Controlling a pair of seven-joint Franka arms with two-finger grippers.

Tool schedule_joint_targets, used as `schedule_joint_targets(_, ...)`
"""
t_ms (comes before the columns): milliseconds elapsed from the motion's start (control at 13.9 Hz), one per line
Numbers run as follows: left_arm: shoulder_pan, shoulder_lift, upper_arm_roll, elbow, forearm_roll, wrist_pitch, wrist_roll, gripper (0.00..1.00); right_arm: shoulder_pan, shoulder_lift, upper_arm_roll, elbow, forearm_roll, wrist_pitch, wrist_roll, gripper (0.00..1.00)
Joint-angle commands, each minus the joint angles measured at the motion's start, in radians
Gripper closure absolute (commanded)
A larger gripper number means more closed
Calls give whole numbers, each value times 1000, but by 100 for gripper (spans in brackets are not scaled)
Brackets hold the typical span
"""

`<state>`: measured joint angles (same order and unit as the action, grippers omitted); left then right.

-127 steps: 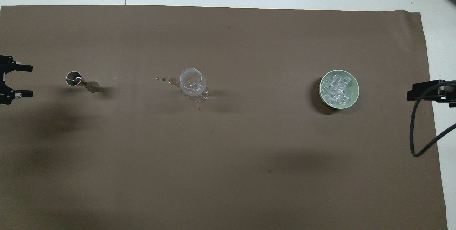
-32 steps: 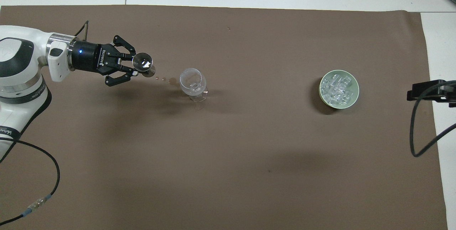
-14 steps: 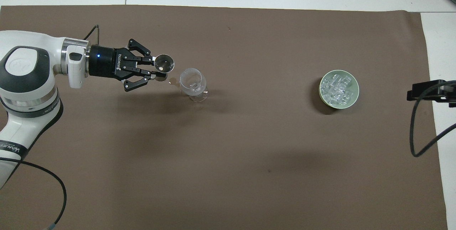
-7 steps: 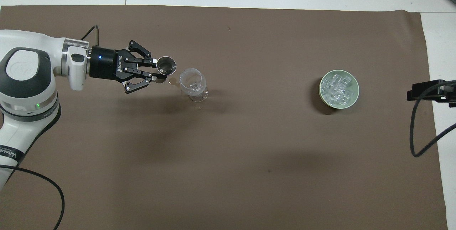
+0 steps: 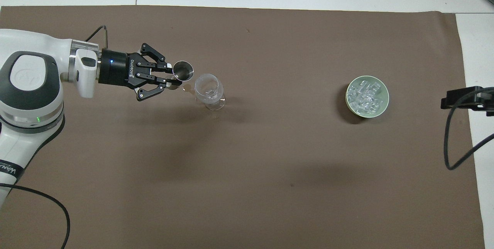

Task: Pour wine and add ice with both arms
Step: 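Tilt the metal cup with the left gripper over the clear cup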

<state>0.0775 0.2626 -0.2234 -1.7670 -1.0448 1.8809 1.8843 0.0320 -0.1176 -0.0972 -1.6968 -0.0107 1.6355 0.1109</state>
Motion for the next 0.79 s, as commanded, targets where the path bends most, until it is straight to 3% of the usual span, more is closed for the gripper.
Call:
schedule_joint_targets(0, -22, -48, 21, -40, 25, 46, -24, 100, -15, 3, 8, 2, 21, 6, -20, 0)
schedule_joint_targets(717, -68, -83, 21, -42, 155, 101, -157, 100, -15, 3, 8, 2, 21, 6, -20, 0)
